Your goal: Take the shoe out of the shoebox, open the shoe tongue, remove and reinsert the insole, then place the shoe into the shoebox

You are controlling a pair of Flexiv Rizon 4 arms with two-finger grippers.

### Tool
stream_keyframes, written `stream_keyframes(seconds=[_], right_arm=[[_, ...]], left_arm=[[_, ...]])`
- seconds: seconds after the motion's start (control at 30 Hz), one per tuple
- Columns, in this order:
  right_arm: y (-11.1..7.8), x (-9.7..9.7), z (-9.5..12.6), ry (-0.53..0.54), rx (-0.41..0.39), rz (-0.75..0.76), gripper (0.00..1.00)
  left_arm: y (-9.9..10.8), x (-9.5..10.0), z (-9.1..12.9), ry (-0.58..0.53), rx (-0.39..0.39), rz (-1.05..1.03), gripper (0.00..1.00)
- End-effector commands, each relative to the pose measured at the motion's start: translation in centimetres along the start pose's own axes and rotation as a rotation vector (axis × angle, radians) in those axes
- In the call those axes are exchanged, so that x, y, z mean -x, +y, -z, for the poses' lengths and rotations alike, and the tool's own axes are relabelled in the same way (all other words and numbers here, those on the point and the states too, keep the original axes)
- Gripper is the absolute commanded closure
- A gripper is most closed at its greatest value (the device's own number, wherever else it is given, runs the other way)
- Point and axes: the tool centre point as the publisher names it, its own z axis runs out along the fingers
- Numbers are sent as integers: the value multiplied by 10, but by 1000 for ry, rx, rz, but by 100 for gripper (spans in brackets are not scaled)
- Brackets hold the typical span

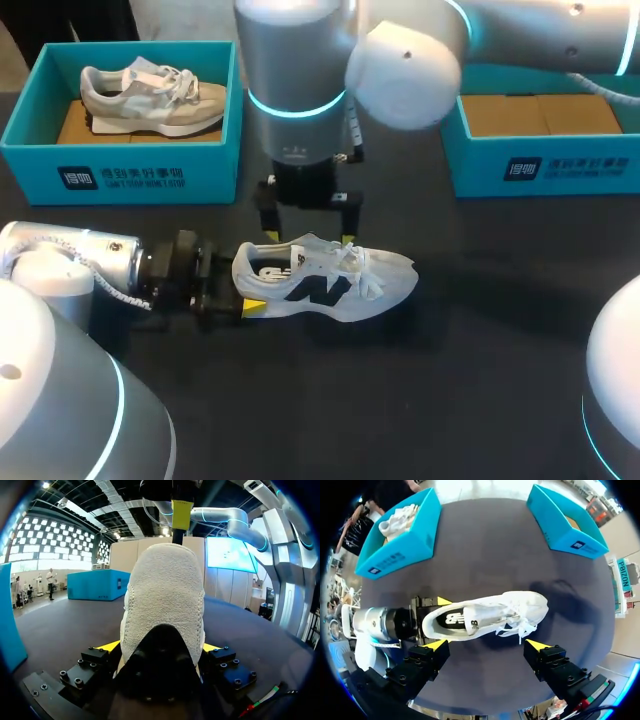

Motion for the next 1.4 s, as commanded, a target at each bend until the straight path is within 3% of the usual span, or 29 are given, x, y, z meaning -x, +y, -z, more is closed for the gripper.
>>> stream_keyframes(seconds=[0.03,0.57,0.77,1.4], right_arm=[[-10,-11,-6,-124,16,-148,0],[-10,-11,-6,-124,16,-148,0],[0,-9,-23,-151,122,-207,0],[9,-14,-57,-243,191,-337,0]], left_arm=[[0,0,-1,-4,0,0,100],[0,0,-1,-4,0,0,100],[0,0,-1,-4,0,0,100],[0,0,-1,-4,0,0,100]])
